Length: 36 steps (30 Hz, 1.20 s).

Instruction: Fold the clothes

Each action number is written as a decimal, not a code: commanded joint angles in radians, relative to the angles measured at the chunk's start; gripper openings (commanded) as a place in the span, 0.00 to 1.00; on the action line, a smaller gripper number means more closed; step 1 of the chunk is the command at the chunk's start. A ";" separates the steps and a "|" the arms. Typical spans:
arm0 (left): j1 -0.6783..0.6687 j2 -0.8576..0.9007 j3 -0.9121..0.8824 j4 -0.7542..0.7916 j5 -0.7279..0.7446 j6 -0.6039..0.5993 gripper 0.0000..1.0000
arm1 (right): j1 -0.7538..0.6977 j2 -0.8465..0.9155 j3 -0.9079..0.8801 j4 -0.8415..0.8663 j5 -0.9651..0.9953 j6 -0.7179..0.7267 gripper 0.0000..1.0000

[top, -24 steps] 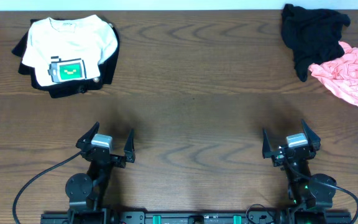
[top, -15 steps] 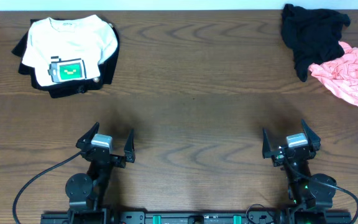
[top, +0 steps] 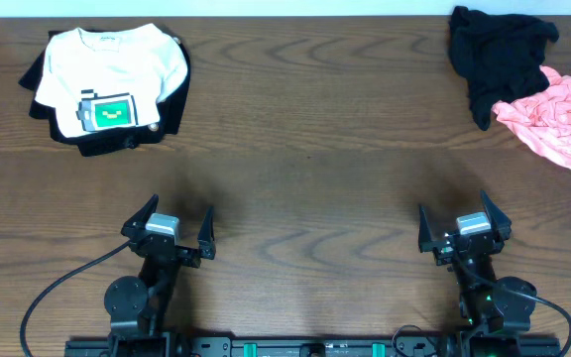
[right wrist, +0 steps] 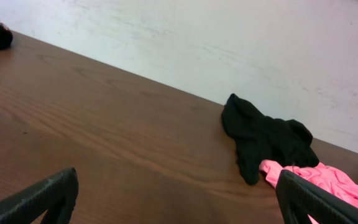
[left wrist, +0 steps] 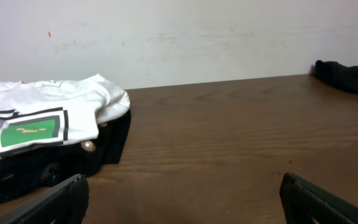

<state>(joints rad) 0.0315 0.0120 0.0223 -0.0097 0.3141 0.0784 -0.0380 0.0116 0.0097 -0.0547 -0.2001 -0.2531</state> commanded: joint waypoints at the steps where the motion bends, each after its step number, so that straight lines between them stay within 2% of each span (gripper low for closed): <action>1: -0.003 -0.008 -0.018 -0.035 0.006 -0.005 0.98 | -0.006 -0.006 -0.004 -0.002 0.009 0.013 0.99; 33: -0.003 -0.008 -0.018 -0.026 0.010 -0.005 0.98 | -0.006 -0.006 -0.004 0.007 0.051 0.002 0.99; 36: -0.003 -0.008 -0.018 -0.023 0.029 -0.008 0.98 | -0.006 -0.006 -0.004 0.073 -0.037 0.006 0.99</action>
<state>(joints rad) 0.0315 0.0120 0.0223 -0.0074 0.3145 0.0784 -0.0380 0.0116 0.0086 -0.0196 -0.1822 -0.2535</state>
